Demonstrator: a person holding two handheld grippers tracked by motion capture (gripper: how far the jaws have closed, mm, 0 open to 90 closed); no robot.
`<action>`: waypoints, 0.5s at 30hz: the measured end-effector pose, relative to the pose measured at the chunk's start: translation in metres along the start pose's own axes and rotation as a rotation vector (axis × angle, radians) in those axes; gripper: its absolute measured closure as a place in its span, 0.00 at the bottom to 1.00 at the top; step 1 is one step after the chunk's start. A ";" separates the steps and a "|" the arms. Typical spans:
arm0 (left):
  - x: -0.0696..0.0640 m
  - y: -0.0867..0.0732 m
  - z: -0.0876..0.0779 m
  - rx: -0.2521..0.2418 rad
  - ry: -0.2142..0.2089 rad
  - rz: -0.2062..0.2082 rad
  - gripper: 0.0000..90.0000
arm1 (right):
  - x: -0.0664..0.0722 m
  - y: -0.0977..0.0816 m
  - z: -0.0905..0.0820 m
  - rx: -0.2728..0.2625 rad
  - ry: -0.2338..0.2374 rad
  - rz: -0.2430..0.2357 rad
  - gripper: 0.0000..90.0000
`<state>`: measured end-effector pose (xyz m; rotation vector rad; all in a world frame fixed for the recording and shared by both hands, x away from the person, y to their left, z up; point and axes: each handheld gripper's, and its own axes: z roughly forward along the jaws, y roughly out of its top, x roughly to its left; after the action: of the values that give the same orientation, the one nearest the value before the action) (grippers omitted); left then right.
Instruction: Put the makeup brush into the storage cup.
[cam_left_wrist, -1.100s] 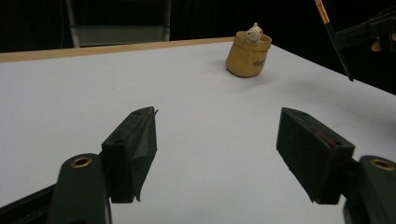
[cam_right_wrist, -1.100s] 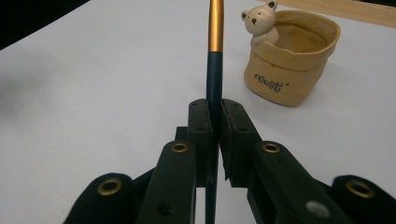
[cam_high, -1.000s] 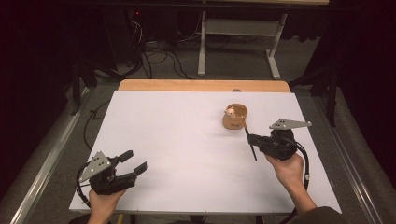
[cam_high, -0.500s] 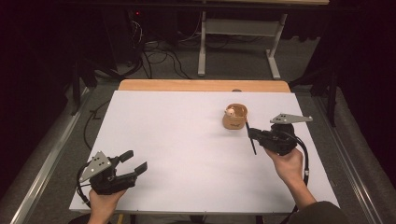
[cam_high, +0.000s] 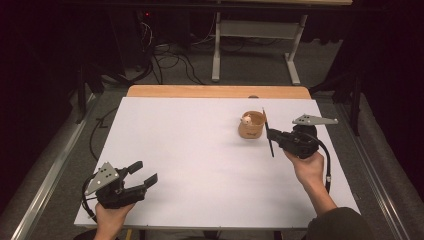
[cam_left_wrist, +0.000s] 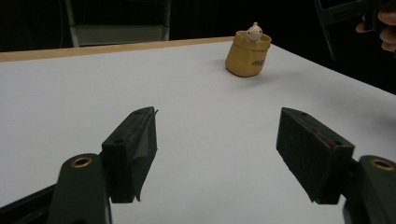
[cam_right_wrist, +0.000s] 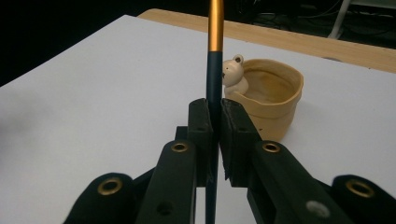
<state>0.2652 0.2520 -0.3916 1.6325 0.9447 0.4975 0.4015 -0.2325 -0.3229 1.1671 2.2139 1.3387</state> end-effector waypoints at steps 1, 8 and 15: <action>0.000 0.000 0.000 0.001 0.000 0.000 0.33 | 0.000 0.001 0.000 -0.006 0.002 -0.001 0.95; 0.000 0.000 0.000 -0.002 0.003 0.004 0.33 | -0.001 0.008 0.004 0.006 -0.016 -0.022 0.95; 0.000 0.000 0.000 -0.002 0.008 0.005 0.33 | -0.005 0.014 0.011 0.011 -0.028 -0.017 0.95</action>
<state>0.2653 0.2526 -0.3915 1.6324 0.9460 0.5080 0.4182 -0.2268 -0.3174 1.1609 2.2097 1.2968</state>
